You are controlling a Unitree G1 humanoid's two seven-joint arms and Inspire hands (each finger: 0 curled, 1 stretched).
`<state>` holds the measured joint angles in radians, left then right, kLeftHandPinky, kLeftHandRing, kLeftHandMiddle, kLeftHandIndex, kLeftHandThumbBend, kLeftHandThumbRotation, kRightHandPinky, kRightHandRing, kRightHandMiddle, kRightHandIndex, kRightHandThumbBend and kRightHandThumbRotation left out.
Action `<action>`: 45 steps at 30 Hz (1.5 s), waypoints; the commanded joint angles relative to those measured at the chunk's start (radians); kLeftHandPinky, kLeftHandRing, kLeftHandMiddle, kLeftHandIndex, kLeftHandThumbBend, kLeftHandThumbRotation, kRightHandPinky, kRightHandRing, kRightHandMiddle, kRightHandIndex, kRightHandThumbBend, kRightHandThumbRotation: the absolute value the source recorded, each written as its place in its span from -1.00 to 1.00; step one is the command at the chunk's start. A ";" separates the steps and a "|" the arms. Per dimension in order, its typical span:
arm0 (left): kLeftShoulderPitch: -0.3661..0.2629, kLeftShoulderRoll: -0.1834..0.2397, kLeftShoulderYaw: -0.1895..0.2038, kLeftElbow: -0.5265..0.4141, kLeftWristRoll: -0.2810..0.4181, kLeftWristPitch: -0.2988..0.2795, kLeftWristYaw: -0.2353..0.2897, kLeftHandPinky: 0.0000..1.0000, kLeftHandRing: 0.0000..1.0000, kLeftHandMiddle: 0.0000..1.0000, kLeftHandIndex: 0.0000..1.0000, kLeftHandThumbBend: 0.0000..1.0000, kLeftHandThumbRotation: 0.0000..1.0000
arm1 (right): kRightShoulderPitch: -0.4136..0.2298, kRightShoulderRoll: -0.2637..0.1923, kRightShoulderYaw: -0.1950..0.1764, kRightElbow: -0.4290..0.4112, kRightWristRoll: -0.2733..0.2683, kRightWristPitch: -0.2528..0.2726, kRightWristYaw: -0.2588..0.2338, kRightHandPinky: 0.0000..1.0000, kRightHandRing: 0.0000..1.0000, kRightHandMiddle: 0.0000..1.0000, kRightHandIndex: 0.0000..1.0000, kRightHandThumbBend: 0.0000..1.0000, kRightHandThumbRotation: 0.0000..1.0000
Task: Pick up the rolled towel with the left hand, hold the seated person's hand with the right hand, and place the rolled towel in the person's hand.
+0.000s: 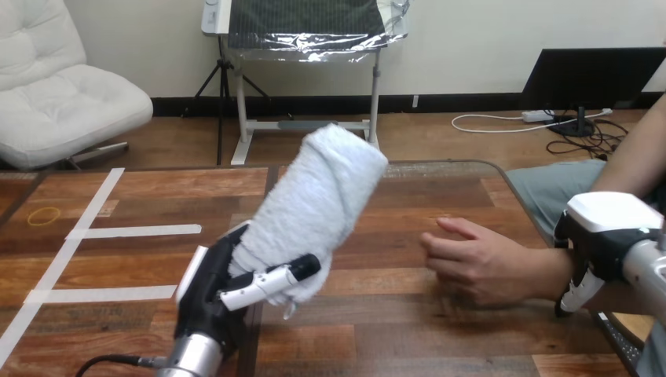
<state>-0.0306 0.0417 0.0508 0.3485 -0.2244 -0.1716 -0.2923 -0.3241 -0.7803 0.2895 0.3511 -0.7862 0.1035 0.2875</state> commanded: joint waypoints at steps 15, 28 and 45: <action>-0.208 -0.034 -0.028 0.169 0.081 -0.049 0.008 -0.30 -0.30 -0.25 -0.11 0.33 -1.00 | 0.035 0.011 -0.107 -0.196 0.070 0.027 -0.020 -0.79 -0.63 -0.43 -0.28 0.43 -1.00; -0.254 -0.079 -0.040 0.224 0.074 -0.030 -0.006 -0.34 -0.32 -0.25 -0.10 0.31 -1.00 | 0.049 0.013 -0.134 -0.259 0.087 0.040 -0.015 -0.79 -0.63 -0.43 -0.29 0.45 -1.00; -0.308 -0.116 -0.076 0.292 0.128 -0.072 -0.005 -0.34 -0.33 -0.27 -0.15 0.33 -1.00 | 0.041 0.006 -0.125 -0.279 0.074 0.050 -0.011 -0.76 -0.60 -0.41 -0.29 0.46 -1.00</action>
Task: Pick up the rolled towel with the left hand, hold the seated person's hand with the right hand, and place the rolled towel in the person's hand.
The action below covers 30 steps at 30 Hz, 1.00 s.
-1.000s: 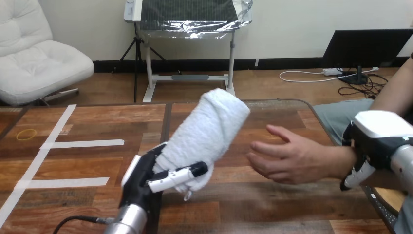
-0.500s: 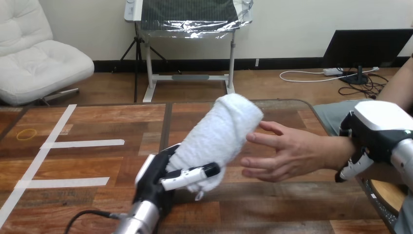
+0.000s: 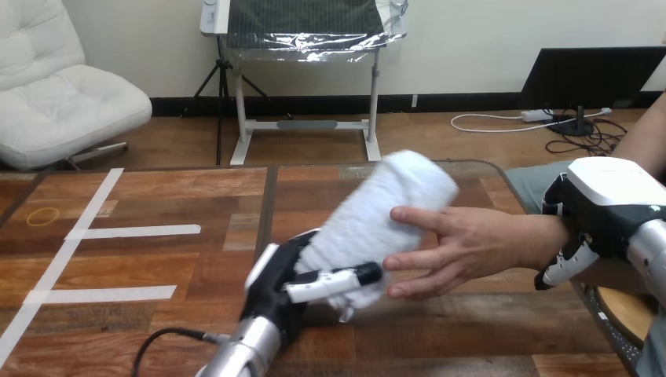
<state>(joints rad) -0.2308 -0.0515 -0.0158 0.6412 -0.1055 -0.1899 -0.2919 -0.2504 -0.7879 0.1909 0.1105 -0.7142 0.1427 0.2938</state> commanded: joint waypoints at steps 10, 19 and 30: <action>-0.127 -0.031 -0.036 0.006 0.030 -0.059 -0.006 -0.37 -0.34 -0.28 -0.16 0.32 -1.00 | -0.032 0.018 -0.033 -0.030 0.015 -0.013 -0.036 -0.77 -0.62 -0.43 -0.31 0.48 -1.00; -0.138 -0.044 -0.040 0.004 0.019 -0.050 -0.035 -0.33 -0.33 -0.29 -0.16 0.29 -1.00 | -0.034 0.019 -0.036 -0.025 0.022 -0.021 -0.036 -0.79 -0.64 -0.46 -0.34 0.50 -1.00; -0.144 -0.062 -0.048 -0.001 0.009 -0.032 -0.048 -0.27 -0.32 -0.29 -0.16 0.30 -1.00 | -0.037 0.024 -0.038 -0.014 0.024 -0.024 -0.034 -0.79 -0.64 -0.46 -0.34 0.49 -1.00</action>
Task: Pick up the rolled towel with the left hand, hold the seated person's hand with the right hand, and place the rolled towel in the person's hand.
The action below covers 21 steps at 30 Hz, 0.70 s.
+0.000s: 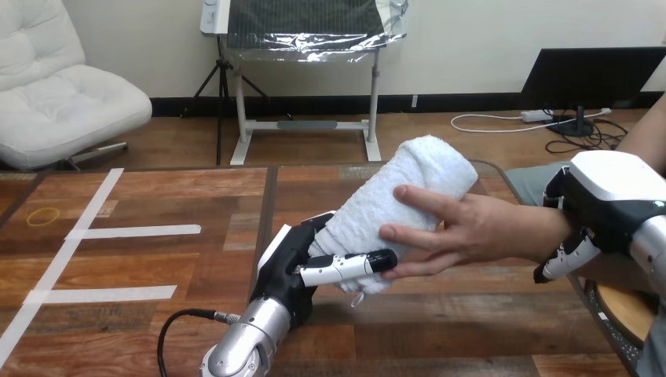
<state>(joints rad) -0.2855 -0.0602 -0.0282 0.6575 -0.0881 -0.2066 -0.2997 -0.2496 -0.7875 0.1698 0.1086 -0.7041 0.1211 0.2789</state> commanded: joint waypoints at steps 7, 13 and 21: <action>-0.087 -0.061 -0.044 -0.020 -0.001 -0.012 -0.035 -0.27 -0.33 -0.30 -0.16 0.31 -1.00 | -0.040 0.022 -0.013 -0.008 0.009 0.001 -0.015 -0.79 -0.64 -0.46 -0.35 0.49 -1.00; -0.082 -0.065 -0.053 -0.030 0.011 0.002 -0.024 -0.30 -0.34 -0.30 -0.16 0.31 -1.00 | -0.041 0.021 -0.008 -0.003 0.002 0.000 -0.016 -0.79 -0.64 -0.46 -0.34 0.50 -1.00; -0.074 -0.068 -0.059 -0.037 0.014 0.009 -0.025 -0.32 -0.35 -0.30 -0.16 0.33 -1.00 | -0.040 0.021 -0.008 -0.002 0.003 0.003 -0.012 -0.79 -0.64 -0.45 -0.32 0.49 -1.00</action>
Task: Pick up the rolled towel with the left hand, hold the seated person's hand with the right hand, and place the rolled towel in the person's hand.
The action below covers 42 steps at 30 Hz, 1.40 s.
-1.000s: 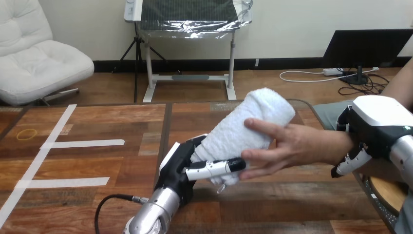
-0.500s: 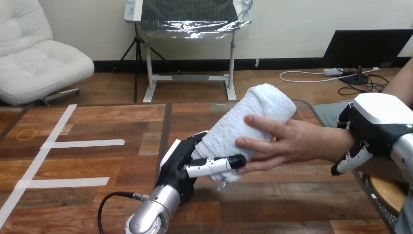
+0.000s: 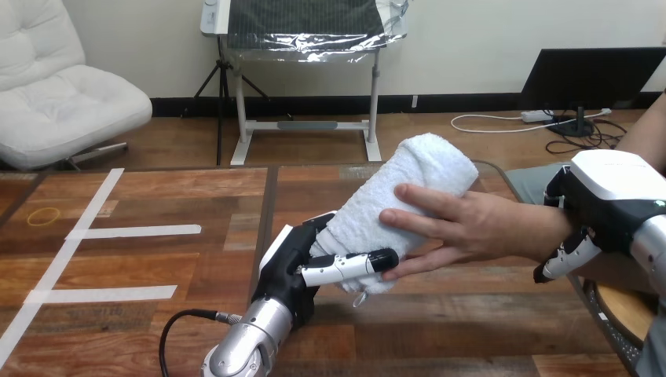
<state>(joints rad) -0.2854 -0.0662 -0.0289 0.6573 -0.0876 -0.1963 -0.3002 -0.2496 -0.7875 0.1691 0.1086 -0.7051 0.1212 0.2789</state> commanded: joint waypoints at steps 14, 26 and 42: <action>-0.071 -0.060 -0.057 -0.031 0.008 -0.008 -0.039 -0.34 -0.34 -0.28 -0.15 0.30 -1.00 | -0.041 0.025 -0.003 -0.001 0.000 0.021 -0.003 -0.78 -0.63 -0.43 -0.30 0.50 -1.00; -0.070 -0.057 -0.052 -0.032 0.004 -0.011 -0.043 -0.31 -0.33 -0.29 -0.16 0.29 -1.00 | -0.036 0.028 -0.005 -0.006 0.006 0.014 -0.009 -0.78 -0.62 -0.43 -0.31 0.48 -1.00; -0.065 -0.053 -0.048 -0.042 -0.009 -0.002 -0.050 -0.31 -0.34 -0.29 -0.16 0.29 -1.00 | -0.033 0.026 -0.005 0.002 0.000 -0.012 -0.024 -0.76 -0.61 -0.42 -0.29 0.52 -1.00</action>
<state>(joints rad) -0.2855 -0.0663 -0.0299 0.6572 -0.0955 -0.1958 -0.3092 -0.2498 -0.7876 0.1590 0.1085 -0.7070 0.1103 0.2663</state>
